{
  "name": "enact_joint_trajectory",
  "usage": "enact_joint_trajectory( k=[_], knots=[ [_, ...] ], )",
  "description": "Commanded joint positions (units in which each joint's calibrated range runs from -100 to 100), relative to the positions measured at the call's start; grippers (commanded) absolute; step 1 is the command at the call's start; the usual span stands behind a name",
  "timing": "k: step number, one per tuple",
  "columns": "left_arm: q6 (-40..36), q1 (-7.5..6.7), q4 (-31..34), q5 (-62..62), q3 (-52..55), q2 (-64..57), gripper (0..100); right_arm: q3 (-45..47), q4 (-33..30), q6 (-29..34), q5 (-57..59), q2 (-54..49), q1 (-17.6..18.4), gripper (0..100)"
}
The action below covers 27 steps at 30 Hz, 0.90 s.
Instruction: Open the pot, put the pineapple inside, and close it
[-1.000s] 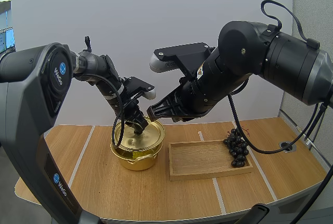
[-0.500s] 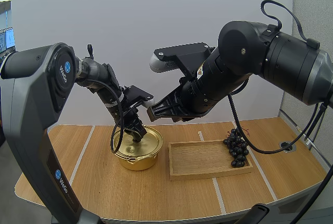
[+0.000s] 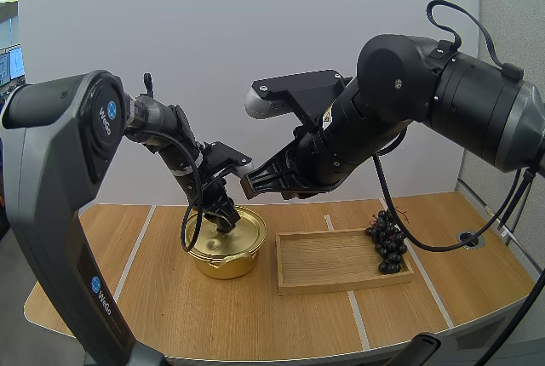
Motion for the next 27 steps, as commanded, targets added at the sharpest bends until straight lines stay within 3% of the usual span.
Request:
enact_joint_trajectory(
  k=[1,12,18,27],
  knots=[
    [0.8,-0.17,0.1,4.4,0.2,-3.6,100,0.0,-0.3,-0.4,-0.5,-0.6,-0.3,0],
    [1.6,-0.17,1.9,8.0,-2.2,-17.1,100,0.0,-0.3,-0.4,-0.5,-0.6,-0.3,0],
    [1.1,-0.17,2.0,14.3,-7.8,-30.1,100,0.0,-0.3,-0.4,-0.5,-0.6,-0.3,0],
    [1.1,-0.17,2.0,14.2,-14.0,-51.1,100,0.0,0.7,0.0,-0.5,-0.6,-0.3,0]
  ],
)
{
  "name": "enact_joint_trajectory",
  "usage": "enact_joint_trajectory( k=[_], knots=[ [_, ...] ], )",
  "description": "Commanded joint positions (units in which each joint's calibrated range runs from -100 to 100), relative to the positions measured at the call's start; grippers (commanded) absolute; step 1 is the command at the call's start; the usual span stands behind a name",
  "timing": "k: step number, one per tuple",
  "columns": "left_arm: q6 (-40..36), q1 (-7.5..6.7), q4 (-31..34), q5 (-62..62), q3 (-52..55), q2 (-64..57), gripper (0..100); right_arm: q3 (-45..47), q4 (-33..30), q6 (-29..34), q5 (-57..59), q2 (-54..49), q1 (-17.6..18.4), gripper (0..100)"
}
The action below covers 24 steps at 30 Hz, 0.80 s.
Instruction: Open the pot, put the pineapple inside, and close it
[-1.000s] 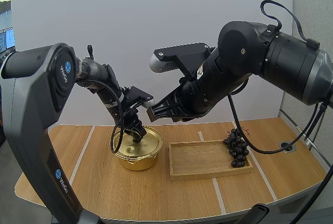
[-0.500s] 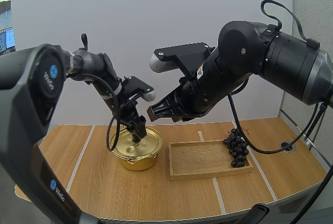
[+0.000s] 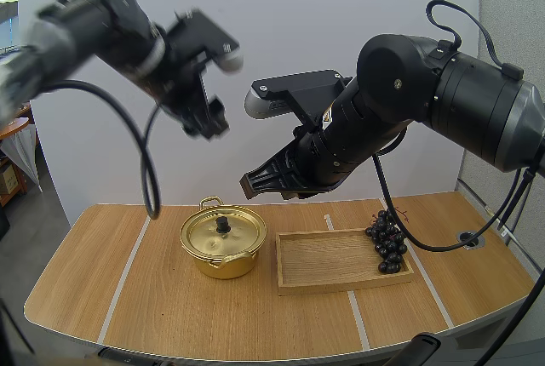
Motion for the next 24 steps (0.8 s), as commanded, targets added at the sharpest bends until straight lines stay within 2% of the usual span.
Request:
enact_joint_trajectory(
  k=[1,12,20,21,24],
  knots=[
    [-0.2,-0.17,0.3,1.4,-1.9,-7.7,100,0.0,0.5,0.0,-0.5,-0.6,-0.3,0],
    [-0.4,-0.17,0.5,1.4,-6.0,-26.5,100,0.0,0.5,0.0,-0.5,-0.6,-0.3,0],
    [-11.3,-0.17,0.5,5.7,-6.0,-34.3,100,0.0,0.5,0.0,-0.5,-0.6,-0.3,0],
    [-12.1,-0.17,0.5,6.4,-6.0,-34.6,97,0.0,0.5,0.0,-0.5,-0.6,-0.3,0],
    [-14.8,-0.17,0.5,8.7,-6.0,-35.0,60,0.0,0.5,0.0,-0.5,-0.6,-0.3,0]
  ],
)
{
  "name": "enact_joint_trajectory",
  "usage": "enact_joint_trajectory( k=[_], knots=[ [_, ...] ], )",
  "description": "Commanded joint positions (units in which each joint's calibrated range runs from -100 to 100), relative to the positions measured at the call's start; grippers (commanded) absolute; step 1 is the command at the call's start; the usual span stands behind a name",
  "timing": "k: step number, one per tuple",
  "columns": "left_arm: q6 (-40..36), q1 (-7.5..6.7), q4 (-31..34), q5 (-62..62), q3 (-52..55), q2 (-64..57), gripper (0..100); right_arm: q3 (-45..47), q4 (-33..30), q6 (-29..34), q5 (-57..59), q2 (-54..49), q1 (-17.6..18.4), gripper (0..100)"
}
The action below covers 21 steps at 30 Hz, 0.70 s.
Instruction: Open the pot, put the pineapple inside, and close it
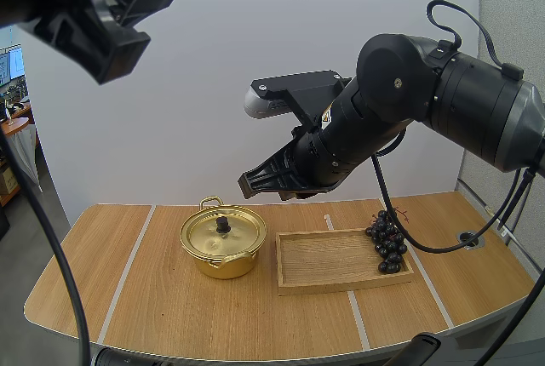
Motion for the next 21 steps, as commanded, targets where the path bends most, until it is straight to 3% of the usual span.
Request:
enact_joint_trajectory(
  k=[1,5,12,16,21],
  knots=[
    [-3.5,-0.17,0.5,1.7,-0.2,-0.3,47,0.0,0.1,0.0,-0.5,-0.6,-0.3,0],
    [-4.5,-0.17,0.5,1.7,-0.2,-0.3,2,0.0,0.0,0.0,0.2,-0.8,-0.3,0],
    [-6.7,-0.17,0.2,1.7,1.1,-1.9,0,0.0,-5.8,5.8,-4.3,-5.8,-0.3,0],
    [-7.5,-0.17,0.2,1.7,6.0,-5.5,0,0.0,-13.1,9.0,-10.1,-11.7,-0.3,0],
    [-10.6,-0.17,0.2,-10.1,15.0,-11.2,0,0.0,-21.7,16.1,-11.3,-17.6,-0.3,0]
  ],
)
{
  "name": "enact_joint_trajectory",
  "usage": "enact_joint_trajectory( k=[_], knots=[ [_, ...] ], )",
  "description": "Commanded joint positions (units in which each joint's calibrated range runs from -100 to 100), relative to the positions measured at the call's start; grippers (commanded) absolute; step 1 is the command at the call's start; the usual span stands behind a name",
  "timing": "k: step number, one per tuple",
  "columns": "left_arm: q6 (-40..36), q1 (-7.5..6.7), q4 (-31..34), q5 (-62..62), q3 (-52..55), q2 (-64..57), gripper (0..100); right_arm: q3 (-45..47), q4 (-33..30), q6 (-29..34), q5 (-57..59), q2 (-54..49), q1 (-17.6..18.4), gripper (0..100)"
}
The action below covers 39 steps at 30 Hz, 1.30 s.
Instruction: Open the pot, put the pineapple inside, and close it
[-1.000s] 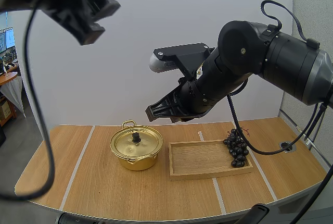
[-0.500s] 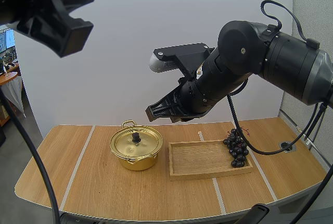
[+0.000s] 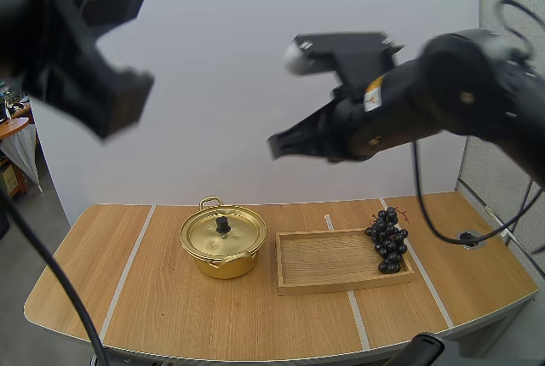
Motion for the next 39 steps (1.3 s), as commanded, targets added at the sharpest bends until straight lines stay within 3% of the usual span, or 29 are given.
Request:
enact_joint_trajectory(
  k=[1,5,9,15,22,29,39],
  knots=[
    [-4.5,-0.17,0.1,-13.0,10.9,-6.5,0,-0.2,-11.3,9.1,-3.0,-7.5,-0.3,0],
    [-6.6,-0.10,0.1,-17.5,19.0,-9.6,0,-0.2,-16.9,14.8,-2.9,-9.4,-0.6,0],
    [-7.6,0.12,0.1,-20.8,26.5,-13.2,0,-0.2,-20.5,16.4,-2.5,-11.2,-2.4,0],
    [-11.6,1.34,0.3,-30.8,34.6,-18.6,0,-0.2,-20.6,16.5,-2.9,-15.9,-4.9,0],
    [-16.9,2.55,0.8,-36.9,36.4,-18.6,0,-0.2,-20.6,16.5,-7.5,-21.8,-8.3,0],
    [-18.6,2.55,0.4,-39.2,36.8,-18.6,0,-0.2,-19.8,16.5,-12.7,-27.9,-13.1,0],
    [-18.6,2.55,-1.6,-39.2,36.8,-18.6,0,3.3,-10.8,12.4,-18.8,-34.8,-14.8,0]
  ],
)
